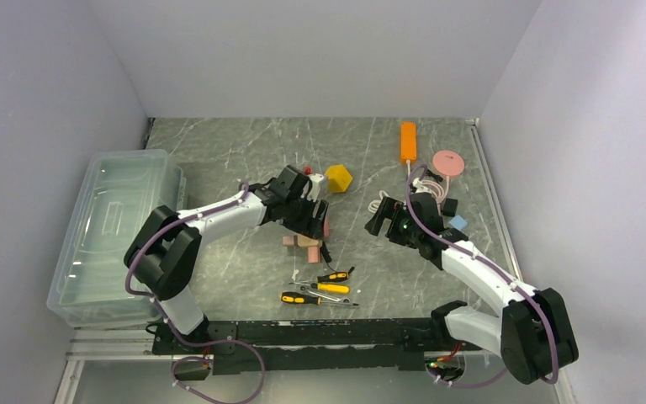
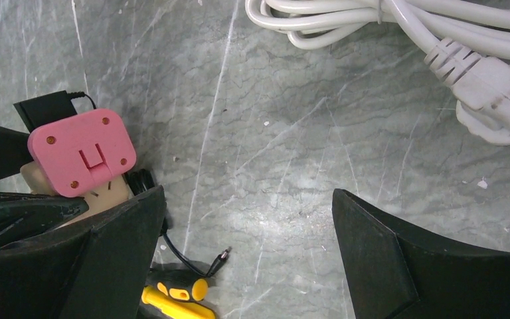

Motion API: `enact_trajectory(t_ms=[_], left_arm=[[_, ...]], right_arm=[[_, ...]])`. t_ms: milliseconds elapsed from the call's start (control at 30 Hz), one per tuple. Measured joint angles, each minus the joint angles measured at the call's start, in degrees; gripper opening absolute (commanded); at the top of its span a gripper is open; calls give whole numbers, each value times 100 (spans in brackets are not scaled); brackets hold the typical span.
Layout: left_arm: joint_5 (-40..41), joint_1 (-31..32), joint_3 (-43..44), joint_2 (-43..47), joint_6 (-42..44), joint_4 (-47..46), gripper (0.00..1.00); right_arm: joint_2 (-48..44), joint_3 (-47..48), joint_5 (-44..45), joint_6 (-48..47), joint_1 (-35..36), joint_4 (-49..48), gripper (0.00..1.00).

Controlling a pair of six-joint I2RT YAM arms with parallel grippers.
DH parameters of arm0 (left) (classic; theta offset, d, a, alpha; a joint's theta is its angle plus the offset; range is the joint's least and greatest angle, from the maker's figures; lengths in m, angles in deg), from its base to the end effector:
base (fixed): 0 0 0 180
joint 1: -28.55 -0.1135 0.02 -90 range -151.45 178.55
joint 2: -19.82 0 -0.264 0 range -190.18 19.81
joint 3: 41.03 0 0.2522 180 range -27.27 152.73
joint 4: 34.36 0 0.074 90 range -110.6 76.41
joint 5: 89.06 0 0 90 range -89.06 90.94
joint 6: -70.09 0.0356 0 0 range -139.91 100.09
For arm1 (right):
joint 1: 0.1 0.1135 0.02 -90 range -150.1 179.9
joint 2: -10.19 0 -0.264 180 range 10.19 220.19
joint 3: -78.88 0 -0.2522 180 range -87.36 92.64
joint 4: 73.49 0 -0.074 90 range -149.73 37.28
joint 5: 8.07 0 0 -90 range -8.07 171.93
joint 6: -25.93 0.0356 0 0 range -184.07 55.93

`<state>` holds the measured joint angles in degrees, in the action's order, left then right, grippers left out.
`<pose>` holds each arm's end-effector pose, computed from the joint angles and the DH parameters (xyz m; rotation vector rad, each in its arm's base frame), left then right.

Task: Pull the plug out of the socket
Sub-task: Remove the plug from the socket.

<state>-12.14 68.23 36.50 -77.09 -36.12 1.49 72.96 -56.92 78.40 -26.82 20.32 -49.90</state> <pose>0.2655 -0.2307 0.2026 0.6284 2.5600 -0.6533 0.2049 0.0786 0.1944 0.3156 2.3557 0.5725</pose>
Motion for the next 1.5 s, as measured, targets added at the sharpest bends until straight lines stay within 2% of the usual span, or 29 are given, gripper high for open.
enact_trajectory(t_ms=[200, 333, 400, 600, 700, 933, 1067, 1267, 1500], left_arm=[[-149, -11, 0, 0, -57, -15, 32], [-483, -7, 0, 0, -125, 94, 7], [-632, -7, 4, 17, -118, 238, 0], [-1150, -70, 127, 271, 131, 750, 0], [-1665, -240, 122, 619, 387, 813, 0], [-3032, -824, -210, 1753, 855, 356, 0], [-3930, -863, -354, 1915, 931, 210, 0], [-4782, -859, -358, 1878, 909, 42, 0], [-4988, -866, -358, 1878, 907, 4, 0]], right_arm=[[-133, -17, -85, -7, 0, -17, 99], [-472, -109, -400, -144, 0, -181, 99], [-660, -120, -667, -299, 0, -299, 99], [-876, -120, -1700, -673, -61, -837, 99], [-815, -116, -2411, -758, -127, -1161, 100], [-404, 350, -3963, -907, -149, -1462, 100], [-127, 835, -4675, -964, -146, -1497, 100], [203, 1126, -5171, -964, 85, -1604, 97], [402, 1141, -5510, -811, 437, -1829, 83]])
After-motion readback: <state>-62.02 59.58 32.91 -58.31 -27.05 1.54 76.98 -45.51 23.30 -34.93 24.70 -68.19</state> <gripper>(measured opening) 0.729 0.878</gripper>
